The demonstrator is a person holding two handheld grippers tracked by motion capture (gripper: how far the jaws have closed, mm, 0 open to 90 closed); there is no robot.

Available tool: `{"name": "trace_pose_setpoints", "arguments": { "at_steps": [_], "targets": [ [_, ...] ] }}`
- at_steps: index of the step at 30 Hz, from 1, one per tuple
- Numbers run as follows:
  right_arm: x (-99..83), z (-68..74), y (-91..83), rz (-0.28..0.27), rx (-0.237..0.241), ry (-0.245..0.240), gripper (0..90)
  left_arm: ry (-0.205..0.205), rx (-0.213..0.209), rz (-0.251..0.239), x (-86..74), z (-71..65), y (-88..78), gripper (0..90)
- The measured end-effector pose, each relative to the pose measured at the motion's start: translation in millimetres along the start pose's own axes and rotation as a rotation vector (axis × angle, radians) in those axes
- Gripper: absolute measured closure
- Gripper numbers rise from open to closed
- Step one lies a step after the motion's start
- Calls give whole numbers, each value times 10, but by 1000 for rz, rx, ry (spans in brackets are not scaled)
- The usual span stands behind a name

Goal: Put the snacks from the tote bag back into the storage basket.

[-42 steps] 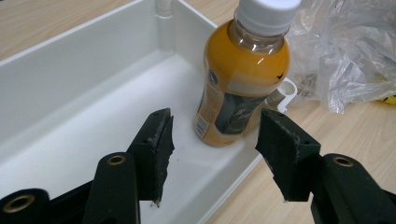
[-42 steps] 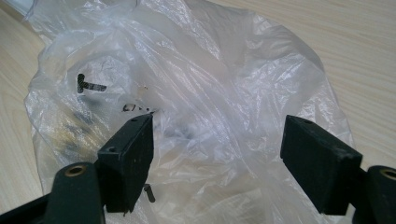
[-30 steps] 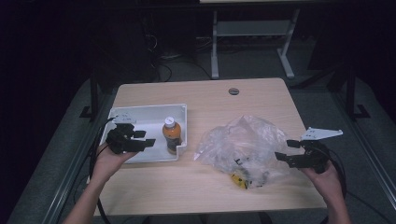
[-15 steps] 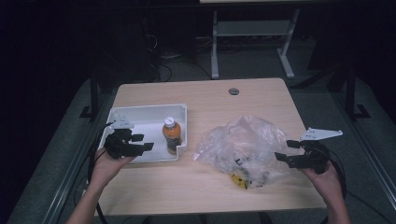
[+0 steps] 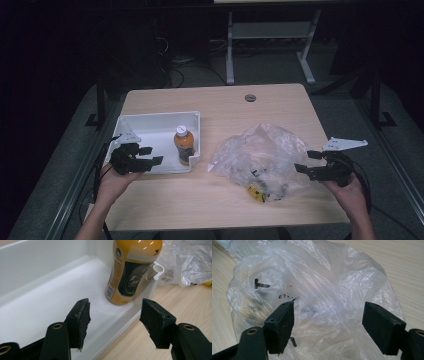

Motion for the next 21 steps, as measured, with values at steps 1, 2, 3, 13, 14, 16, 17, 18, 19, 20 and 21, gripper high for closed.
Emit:
{"name": "trace_pose_setpoints", "arguments": {
  "at_steps": [1, 2, 3, 13, 14, 16, 17, 18, 19, 20, 21],
  "targets": [
    [-1, 1, 1, 1, 1, 0, 251, -5, 2, -2, -10, -4, 7, 398],
    [-2, 1, 2, 2, 0, 0, 252, -6, -2, 2, -22, -7, 12, 396],
    [-2, 0, 3, 2, 0, 0, 251, -6, -3, 1, -34, -11, 21, 395],
    [-8, 8, 3, 3, 0, 0, 251, -4, 18, -15, -118, -40, 24, 387],
    [-8, 8, 2, 3, -1, 0, 251, -2, 18, -15, -124, -40, 25, 386],
    [-8, 9, 2, 0, 1, 2, 250, 4, 19, -18, -134, -41, 35, 384],
    [-10, 9, 2, 0, 1, 1, 250, -1, 17, -12, -145, -48, 41, 382],
    [-12, 7, 0, 2, -1, 1, 250, 9, 18, -9, -150, -47, 48, 381],
    [-14, 5, 0, 3, -1, 1, 250, 5, 19, -6, -160, -53, 54, 380],
    [-14, 3, 0, 2, -2, -1, 250, 2, 20, -12, -165, -57, 61, 379],
    [-12, 5, 0, 1, 0, 2, 250, 6, 20, -15, -168, -53, 68, 379]
  ]
}}
Point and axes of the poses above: each handheld gripper's, and its own axes: y roughly forward along the jaws, x roughly out of its top, z roughly to its left, the point moved 4 cm from there along y, roughly forward along the jaws, and after that the axes turned 12 degrees about z, right-handed, at the moved point
